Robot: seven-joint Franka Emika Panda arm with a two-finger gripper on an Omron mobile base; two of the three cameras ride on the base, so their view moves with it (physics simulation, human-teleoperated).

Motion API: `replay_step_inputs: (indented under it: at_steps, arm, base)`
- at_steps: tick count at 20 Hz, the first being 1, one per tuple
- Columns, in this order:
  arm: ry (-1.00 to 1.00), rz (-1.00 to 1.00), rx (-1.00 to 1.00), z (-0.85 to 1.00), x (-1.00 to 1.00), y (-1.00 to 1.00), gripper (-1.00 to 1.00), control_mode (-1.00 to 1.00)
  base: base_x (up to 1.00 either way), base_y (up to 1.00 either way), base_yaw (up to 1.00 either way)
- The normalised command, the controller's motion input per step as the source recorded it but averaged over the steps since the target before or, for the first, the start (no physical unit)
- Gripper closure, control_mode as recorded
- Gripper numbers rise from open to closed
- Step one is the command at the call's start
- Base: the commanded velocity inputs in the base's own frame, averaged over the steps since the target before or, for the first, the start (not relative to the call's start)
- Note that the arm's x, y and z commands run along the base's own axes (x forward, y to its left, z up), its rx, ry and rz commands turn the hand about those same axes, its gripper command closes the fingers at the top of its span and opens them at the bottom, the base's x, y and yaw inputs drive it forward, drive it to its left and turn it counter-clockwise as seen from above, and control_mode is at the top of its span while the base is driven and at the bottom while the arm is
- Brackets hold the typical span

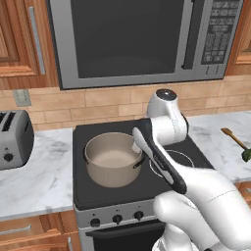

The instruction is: Put the broccoli and squash in the pot. Retrieve the spatula and lightly stir the vegetables in the pot.

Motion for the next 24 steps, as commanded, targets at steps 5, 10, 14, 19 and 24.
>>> replay_step_inputs:
  at_steps: [5, 10, 14, 19, 24]
  arm:
    - [-0.10, 0.04, 0.00, 0.00, 0.05, 0.91, 1.00, -1.00]
    - [0.12, -0.16, 0.01, -0.01, 0.24, 0.44, 1.00, -1.00]
    - [0.26, -0.32, 0.09, -0.04, 0.11, -0.03, 1.00, -1.00]
    - [0.24, -0.22, 0.10, -0.01, 0.01, -0.08, 1.00, -1.00]
    - [0.10, -0.02, 0.00, -0.55, 0.18, 0.01, 1.00, -1.00]
  base:
    - [0.00, 0.00, 0.00]
    - [0.00, 0.00, 0.00]
    - [0.00, 0.00, 0.00]
    - [0.00, 0.00, 0.00]
    - [0.00, 0.00, 0.00]
